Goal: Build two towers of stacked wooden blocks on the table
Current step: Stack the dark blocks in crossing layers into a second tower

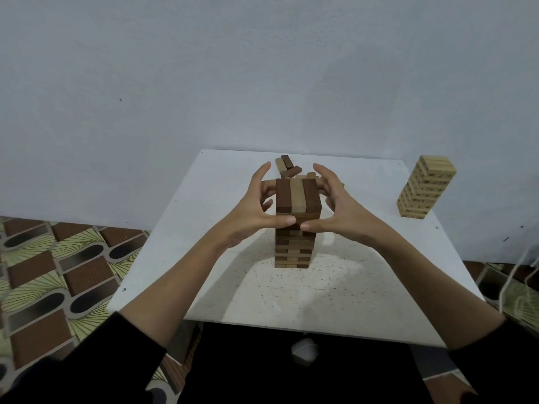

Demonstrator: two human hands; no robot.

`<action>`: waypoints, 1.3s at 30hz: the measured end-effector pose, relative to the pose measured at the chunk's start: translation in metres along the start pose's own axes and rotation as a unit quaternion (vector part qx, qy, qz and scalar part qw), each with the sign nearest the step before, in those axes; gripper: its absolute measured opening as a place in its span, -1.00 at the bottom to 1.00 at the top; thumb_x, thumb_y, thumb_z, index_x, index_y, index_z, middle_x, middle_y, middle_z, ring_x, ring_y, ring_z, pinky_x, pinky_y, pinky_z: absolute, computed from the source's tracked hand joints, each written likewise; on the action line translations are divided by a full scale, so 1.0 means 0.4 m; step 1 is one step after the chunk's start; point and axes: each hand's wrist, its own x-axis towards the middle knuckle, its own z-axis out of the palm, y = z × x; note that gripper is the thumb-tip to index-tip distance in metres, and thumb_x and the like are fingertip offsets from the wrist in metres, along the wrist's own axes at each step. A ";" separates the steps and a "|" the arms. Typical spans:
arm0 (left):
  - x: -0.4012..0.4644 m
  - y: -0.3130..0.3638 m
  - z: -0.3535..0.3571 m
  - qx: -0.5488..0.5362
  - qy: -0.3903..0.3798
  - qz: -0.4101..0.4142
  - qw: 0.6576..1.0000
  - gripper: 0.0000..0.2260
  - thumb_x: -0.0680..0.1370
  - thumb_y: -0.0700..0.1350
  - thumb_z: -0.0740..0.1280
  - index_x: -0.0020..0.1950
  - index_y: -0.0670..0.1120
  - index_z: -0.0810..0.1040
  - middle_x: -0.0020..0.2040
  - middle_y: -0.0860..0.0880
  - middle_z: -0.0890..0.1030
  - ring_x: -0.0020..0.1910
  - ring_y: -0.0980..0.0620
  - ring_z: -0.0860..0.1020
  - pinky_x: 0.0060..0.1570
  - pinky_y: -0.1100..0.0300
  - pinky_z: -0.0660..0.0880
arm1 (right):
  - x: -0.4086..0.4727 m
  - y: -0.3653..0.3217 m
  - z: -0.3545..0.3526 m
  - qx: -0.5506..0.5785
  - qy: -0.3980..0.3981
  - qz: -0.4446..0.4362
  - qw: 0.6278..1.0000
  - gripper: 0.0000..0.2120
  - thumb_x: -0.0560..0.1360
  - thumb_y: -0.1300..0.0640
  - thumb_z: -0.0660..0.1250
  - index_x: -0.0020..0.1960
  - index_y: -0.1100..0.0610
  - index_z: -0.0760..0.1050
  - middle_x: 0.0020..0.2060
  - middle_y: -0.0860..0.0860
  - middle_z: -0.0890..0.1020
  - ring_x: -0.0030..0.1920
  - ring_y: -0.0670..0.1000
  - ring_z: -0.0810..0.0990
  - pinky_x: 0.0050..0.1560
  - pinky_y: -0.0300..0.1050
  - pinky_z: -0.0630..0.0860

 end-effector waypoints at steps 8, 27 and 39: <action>0.028 0.040 -0.019 -0.048 0.034 0.028 0.998 -0.46 0.55 0.14 0.24 0.46 0.04 0.15 0.14 0.30 0.58 0.32 0.24 0.40 0.30 0.23 0.30 | 0.016 -0.058 -0.035 0.091 0.073 -0.019 0.993 -0.47 0.51 -0.15 0.16 0.42 0.01 0.22 0.16 -0.20 0.49 0.25 -0.12 0.45 0.18 -0.31 0.38; 0.329 -0.238 -0.036 0.260 0.010 -0.063 0.964 -0.62 0.59 -0.06 0.30 0.38 -0.09 0.36 0.39 -0.07 0.37 0.32 -0.01 0.36 0.27 0.21 0.28 | 0.335 0.258 -0.026 -0.237 0.098 0.041 0.966 -0.66 0.53 0.42 0.10 0.18 0.23 0.53 0.09 0.14 0.57 0.03 -0.01 0.45 -0.07 -0.41 0.26; 0.414 -0.327 -0.022 0.296 0.052 0.007 0.954 -0.81 0.41 -0.19 0.47 -0.03 -0.05 0.54 0.13 0.04 0.45 0.12 0.07 0.43 0.14 0.34 0.37 | 0.387 0.337 0.016 -0.260 0.138 -0.112 0.949 -0.70 0.37 0.37 0.15 -0.05 0.29 0.61 -0.10 0.17 0.65 -0.05 0.10 0.59 0.08 -0.18 0.44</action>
